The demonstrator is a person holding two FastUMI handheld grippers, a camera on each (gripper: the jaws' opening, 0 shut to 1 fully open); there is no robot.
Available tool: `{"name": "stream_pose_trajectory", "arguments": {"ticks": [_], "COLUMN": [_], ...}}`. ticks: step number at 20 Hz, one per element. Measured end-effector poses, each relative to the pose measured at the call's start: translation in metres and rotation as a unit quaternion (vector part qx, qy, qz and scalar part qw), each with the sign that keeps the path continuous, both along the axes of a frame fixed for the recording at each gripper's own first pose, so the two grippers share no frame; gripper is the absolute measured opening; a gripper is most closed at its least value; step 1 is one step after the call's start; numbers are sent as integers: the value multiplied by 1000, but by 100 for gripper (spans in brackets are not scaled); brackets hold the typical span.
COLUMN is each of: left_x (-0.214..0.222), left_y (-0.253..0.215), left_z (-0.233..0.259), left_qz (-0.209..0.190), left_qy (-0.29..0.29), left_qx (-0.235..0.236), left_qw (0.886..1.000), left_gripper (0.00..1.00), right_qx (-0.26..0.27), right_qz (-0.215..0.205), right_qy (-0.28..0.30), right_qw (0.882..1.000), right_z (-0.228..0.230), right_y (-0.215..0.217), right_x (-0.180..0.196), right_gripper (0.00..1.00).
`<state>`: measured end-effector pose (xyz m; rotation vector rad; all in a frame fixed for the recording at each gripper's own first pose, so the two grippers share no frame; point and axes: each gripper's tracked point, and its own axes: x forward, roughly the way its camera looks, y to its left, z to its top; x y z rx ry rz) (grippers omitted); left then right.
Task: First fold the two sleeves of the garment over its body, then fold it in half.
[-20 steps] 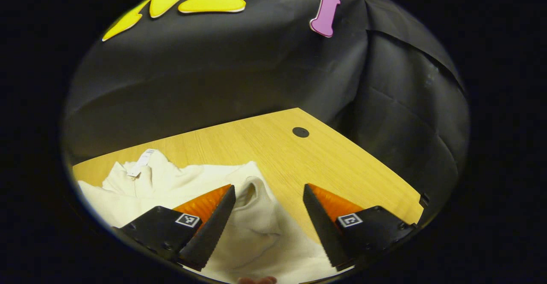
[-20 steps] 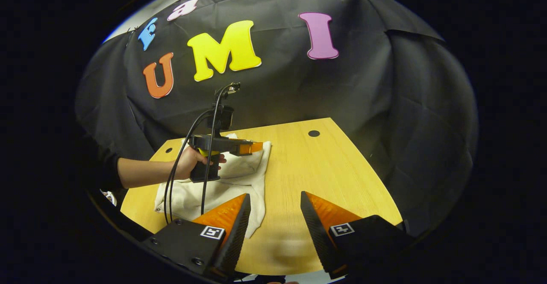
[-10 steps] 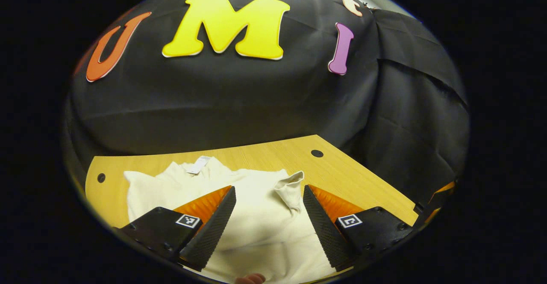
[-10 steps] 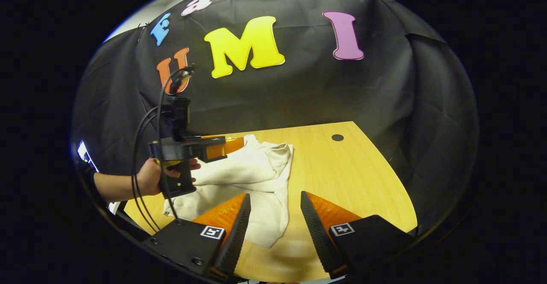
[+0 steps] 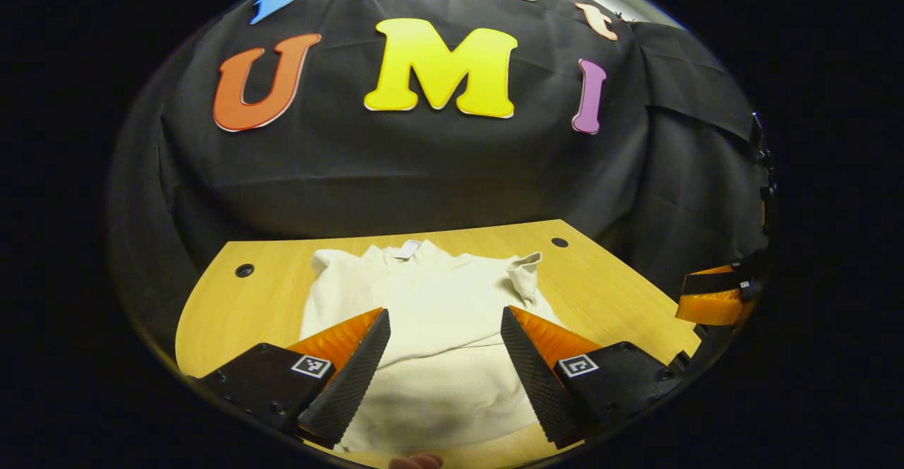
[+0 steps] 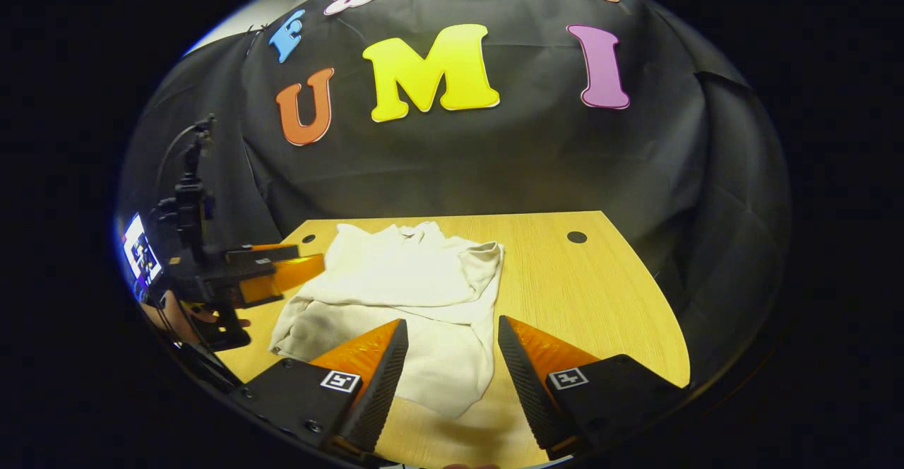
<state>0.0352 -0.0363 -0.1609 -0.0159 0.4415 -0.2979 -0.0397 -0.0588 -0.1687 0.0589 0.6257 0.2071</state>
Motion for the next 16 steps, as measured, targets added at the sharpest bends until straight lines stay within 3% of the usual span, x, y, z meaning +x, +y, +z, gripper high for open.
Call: {"name": "stream_pose_trajectory", "arguments": {"ticks": [3,8,16], "left_x": [-19,-49,-102], "left_y": [33,84,131], "left_z": [-2,-36,-112], "left_qz": [29,70,60], "left_qy": [3,63,182], "left_qx": [14,20,20], "left_qw": [999,995,981], "left_gripper": [100,100,100], "right_qx": [-9,-23,-30], "right_qz": [-5,-12,-25], "right_qy": [11,40,145], "right_qw": [1000,999,989], "right_z": [-8,-26,-85], "right_y": [0,-6,-25], "right_x": [-1,-7,-43], "right_gripper": [80,85,89]}}
